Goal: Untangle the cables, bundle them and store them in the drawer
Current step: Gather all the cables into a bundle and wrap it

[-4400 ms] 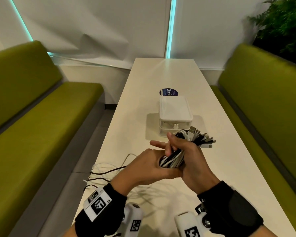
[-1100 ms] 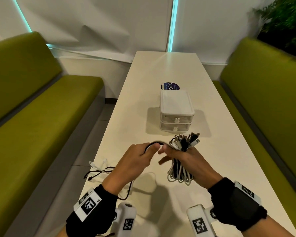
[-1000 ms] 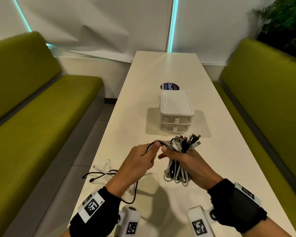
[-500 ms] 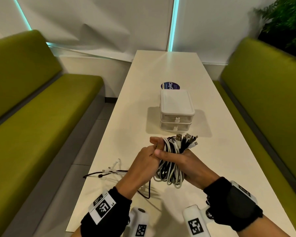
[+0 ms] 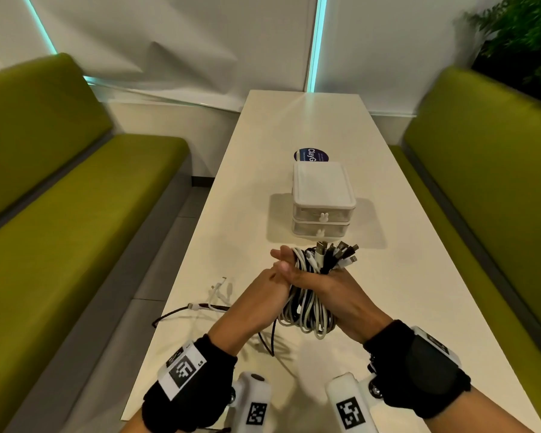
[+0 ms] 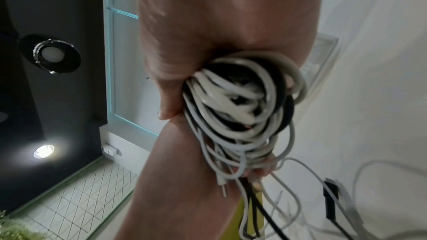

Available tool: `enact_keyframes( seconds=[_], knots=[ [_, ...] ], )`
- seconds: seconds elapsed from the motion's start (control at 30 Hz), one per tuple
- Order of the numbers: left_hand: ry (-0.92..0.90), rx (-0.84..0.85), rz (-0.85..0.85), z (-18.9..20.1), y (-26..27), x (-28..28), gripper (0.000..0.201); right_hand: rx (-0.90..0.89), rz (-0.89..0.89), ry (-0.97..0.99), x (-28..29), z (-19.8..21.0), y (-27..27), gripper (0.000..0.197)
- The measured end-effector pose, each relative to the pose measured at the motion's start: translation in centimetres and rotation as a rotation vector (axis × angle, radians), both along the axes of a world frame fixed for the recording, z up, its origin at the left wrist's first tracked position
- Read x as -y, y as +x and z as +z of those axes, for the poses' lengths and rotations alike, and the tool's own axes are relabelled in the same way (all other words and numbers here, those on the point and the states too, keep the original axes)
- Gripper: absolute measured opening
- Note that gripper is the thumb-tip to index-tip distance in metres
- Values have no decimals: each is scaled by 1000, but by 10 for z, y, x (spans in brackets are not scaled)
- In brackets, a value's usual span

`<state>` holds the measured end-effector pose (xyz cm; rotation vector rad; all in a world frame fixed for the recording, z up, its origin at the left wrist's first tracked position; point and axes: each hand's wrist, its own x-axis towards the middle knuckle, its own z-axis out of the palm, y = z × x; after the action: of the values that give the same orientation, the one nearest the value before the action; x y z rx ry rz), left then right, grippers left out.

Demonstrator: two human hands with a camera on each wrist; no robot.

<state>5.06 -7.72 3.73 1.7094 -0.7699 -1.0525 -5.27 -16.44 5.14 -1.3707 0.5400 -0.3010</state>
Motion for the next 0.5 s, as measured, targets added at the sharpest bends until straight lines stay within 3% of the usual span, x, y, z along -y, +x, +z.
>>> enact_keyframes(
  seconds=[0.07,0.13,0.3,0.43,0.5],
  knots=[
    [-31,81,-6,7,0,-2,76,34,-23,44,-3,2,2,34],
    [-25,43,-26,7,6,-3,99,75,-73,103,-5,1,3,26],
    [-44,124,-233,-3,12,-15,84,115,-193,204,0,0,7,7],
    [-90,210,-217,-10,7,-13,45,194,-205,334,-2,3,10,22],
    [-102,203,-217,-9,5,-13,40,190,-260,294,-5,1,10,27]
  ],
)
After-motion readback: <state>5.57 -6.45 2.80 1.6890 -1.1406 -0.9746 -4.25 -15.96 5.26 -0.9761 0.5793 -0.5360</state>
